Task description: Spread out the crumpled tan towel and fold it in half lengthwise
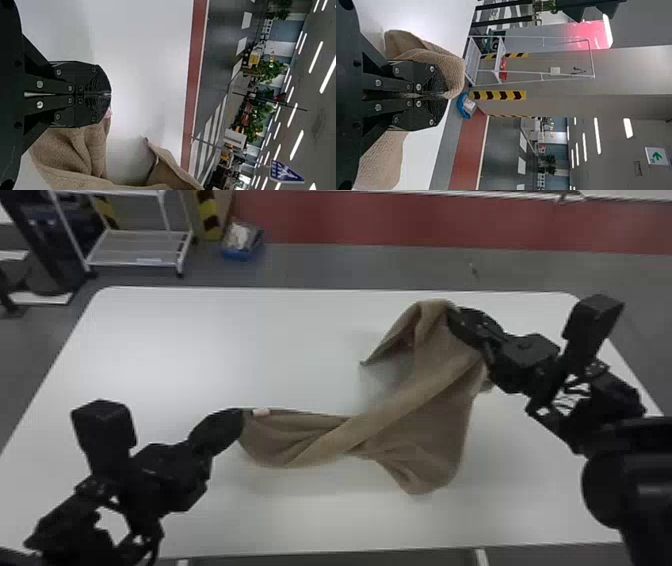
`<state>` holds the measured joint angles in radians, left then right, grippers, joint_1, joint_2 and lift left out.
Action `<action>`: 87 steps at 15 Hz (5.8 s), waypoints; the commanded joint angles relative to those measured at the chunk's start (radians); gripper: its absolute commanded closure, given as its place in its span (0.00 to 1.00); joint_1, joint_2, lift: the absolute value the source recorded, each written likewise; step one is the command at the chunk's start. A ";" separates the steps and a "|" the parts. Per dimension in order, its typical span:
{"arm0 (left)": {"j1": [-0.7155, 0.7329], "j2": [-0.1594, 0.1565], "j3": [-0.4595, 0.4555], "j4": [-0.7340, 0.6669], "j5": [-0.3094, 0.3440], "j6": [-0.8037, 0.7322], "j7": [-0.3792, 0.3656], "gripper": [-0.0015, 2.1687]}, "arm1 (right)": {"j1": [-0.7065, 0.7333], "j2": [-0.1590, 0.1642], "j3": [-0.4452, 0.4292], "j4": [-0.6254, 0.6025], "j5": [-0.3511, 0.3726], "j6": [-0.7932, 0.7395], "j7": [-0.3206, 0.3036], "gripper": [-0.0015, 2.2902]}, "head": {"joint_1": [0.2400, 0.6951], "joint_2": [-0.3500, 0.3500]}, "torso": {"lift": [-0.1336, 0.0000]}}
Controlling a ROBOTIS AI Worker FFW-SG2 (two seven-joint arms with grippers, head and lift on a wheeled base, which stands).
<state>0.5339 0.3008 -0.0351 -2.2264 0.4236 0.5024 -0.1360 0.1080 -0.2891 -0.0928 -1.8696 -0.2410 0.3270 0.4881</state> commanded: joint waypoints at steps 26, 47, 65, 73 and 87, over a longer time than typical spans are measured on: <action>-0.350 -0.014 0.141 0.229 0.213 0.270 -0.070 0.87 | 0.389 -0.047 -0.065 0.081 -0.046 -0.496 0.083 0.44 | 1.00 0.42 | 0.06; -0.330 -0.008 0.169 0.235 0.205 0.270 -0.100 0.87 | 0.016 0.145 0.114 0.110 0.180 -0.009 0.024 0.35 | 1.00 0.54 | 0.06; -0.330 -0.012 0.158 0.267 0.198 0.261 -0.125 0.87 | 0.013 0.099 0.173 0.198 0.319 -0.055 -0.043 0.24 | 1.00 0.58 | 0.06; -0.330 -0.011 0.156 0.278 0.193 0.242 -0.157 0.87 | -0.008 0.099 0.191 0.211 0.345 0.019 -0.025 0.31 | 1.00 0.58 | 0.06; -0.324 -0.008 0.184 0.267 0.193 0.246 -0.149 0.87 | 0.002 0.065 0.074 0.199 0.289 0.016 -0.085 0.47 | 1.00 0.53 | 0.06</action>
<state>0.2065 0.2921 0.1431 -1.9544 0.6166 0.7460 -0.2856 0.1016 -0.2128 0.0213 -1.6694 0.0653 0.3448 0.4072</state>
